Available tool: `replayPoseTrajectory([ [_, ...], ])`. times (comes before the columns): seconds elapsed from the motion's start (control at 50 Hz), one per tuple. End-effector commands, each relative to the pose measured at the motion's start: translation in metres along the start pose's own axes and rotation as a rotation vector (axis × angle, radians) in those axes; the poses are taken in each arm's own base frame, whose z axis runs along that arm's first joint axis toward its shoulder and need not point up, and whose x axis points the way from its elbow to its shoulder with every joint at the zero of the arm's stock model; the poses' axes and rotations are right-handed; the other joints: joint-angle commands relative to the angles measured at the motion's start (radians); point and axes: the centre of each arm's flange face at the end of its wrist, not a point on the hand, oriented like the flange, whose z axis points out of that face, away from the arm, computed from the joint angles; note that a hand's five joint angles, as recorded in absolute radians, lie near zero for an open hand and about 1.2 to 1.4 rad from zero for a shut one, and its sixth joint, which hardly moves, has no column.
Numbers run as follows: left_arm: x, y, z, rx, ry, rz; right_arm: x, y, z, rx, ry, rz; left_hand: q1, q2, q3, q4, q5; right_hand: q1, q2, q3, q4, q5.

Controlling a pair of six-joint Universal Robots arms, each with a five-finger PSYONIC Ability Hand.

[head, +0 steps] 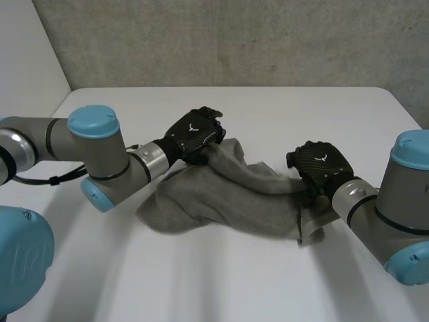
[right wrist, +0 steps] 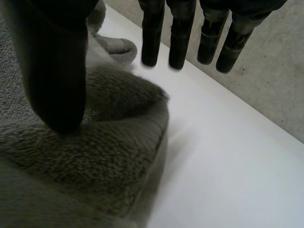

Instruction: Fold the towel.

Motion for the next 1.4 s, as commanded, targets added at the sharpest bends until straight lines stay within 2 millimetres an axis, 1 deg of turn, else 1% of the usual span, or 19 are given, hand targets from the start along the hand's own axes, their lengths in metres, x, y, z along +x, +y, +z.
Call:
replayPoseTrajectory([
  [0.02, 0.001, 0.002, 0.001, 0.000, 0.009, -0.002, 0.000, 0.004, 0.002, -0.007, -0.011, -0.001, 0.238, 0.229, -0.048, -0.054, 0.236, 0.460, 0.446, -0.046, -0.076, 0.447],
  [0.04, 0.001, 0.002, 0.001, -0.001, 0.009, -0.003, 0.000, 0.004, 0.002, -0.007, -0.011, -0.001, 0.349, 0.340, -0.048, -0.054, 0.347, 0.462, 0.448, -0.046, -0.076, 0.449],
  [0.06, 0.001, 0.002, 0.001, -0.001, 0.009, -0.003, 0.001, 0.003, 0.002, -0.006, -0.010, -0.002, 0.350, 0.341, -0.048, -0.054, 0.349, 0.706, 0.692, -0.046, -0.076, 0.694],
  [0.08, 0.000, 0.002, 0.000, -0.002, 0.006, -0.003, 0.003, 0.000, 0.001, 0.000, -0.007, -0.002, 0.507, 0.498, -0.048, -0.054, 0.505, 0.877, 0.863, -0.046, -0.076, 0.865],
  [0.14, -0.003, 0.000, -0.002, -0.007, -0.010, -0.002, 0.006, -0.003, -0.001, 0.006, -0.005, -0.002, 0.546, 0.538, -0.048, -0.054, 0.545, 0.892, 0.878, -0.046, -0.076, 0.880],
  [0.18, -0.004, 0.000, -0.004, -0.014, -0.015, -0.008, 0.009, -0.021, -0.011, 0.062, -0.013, -0.024, 0.546, 0.538, -0.048, -0.054, 0.545, 0.892, 0.878, -0.046, -0.076, 0.880],
  [0.3, -0.004, -0.023, -0.020, -0.011, -0.026, -0.002, 0.008, -0.041, -0.031, 0.120, -0.066, -0.098, 0.546, 0.538, -0.048, -0.054, 0.545, 0.892, 0.878, -0.046, -0.076, 0.880],
  [0.44, 0.005, -0.044, -0.042, -0.038, -0.037, -0.019, 0.008, -0.042, -0.052, 0.035, -0.111, -0.214, 0.546, 0.538, -0.048, -0.054, 0.545, 0.892, 0.878, -0.046, -0.076, 0.880],
  [0.48, 0.009, -0.055, -0.057, -0.059, -0.054, -0.028, 0.009, -0.041, -0.056, 0.013, -0.121, -0.241, 0.546, 0.538, -0.048, -0.054, 0.545, 0.892, 0.878, -0.046, -0.076, 0.880],
  [0.6, 0.016, -0.051, -0.077, -0.142, -0.063, -0.084, -0.001, -0.037, -0.062, -0.002, -0.198, -0.286, 0.546, 0.538, -0.048, -0.054, 0.545, 0.892, 0.878, -0.046, -0.076, 0.880],
  [0.66, 0.030, -0.043, -0.089, -0.212, -0.034, -0.134, -0.006, -0.034, -0.063, 0.005, -0.241, -0.288, 0.546, 0.538, -0.048, -0.054, 0.545, 0.892, 0.878, -0.046, -0.076, 0.880],
  [0.7, 0.043, -0.035, -0.098, -0.276, -0.006, -0.173, -0.008, -0.031, -0.062, 0.007, -0.261, -0.291, 0.229, 0.220, -0.048, -0.054, 0.227, 0.892, 0.878, -0.046, -0.076, 0.880],
  [0.72, 0.043, -0.035, -0.098, -0.276, -0.006, -0.173, -0.009, -0.029, -0.061, 0.008, -0.272, -0.299, 0.227, 0.218, -0.048, -0.054, 0.225, 0.892, 0.878, -0.046, -0.076, 0.880],
  [0.76, 0.049, -0.030, -0.103, -0.314, 0.009, -0.189, -0.009, -0.028, -0.059, 0.003, -0.269, -0.305, -0.089, -0.098, -0.048, -0.054, -0.090, 0.892, 0.878, -0.046, -0.076, 0.880],
  [0.82, 0.050, -0.029, -0.103, -0.320, 0.010, -0.181, -0.006, -0.028, -0.058, 0.001, -0.262, -0.308, -0.158, -0.167, -0.048, -0.054, -0.159, 0.768, 0.754, -0.046, -0.076, 0.756],
  [0.9, 0.036, -0.029, -0.103, -0.319, -0.036, -0.142, 0.000, -0.027, -0.056, -0.005, -0.247, -0.295, -0.266, -0.275, -0.048, -0.054, -0.268, 0.422, 0.408, -0.046, -0.076, 0.409],
  [0.94, 0.028, -0.028, -0.102, -0.318, -0.065, -0.127, 0.001, -0.026, -0.056, -0.006, -0.244, -0.292, -0.284, -0.293, -0.048, -0.054, -0.286, 0.383, 0.369, -0.046, -0.076, 0.371],
  [1.08, 0.011, -0.036, -0.093, -0.239, -0.135, -0.055, -0.003, -0.024, -0.058, -0.016, -0.255, -0.288, -0.331, -0.340, -0.048, -0.054, -0.333, 0.377, 0.363, -0.046, -0.076, 0.364],
  [1.4, 0.018, -0.046, -0.074, -0.146, -0.109, 0.005, -0.009, -0.016, -0.060, -0.033, -0.277, -0.279, -0.328, -0.337, -0.048, -0.054, -0.330, 0.377, 0.363, -0.046, -0.076, 0.364],
])
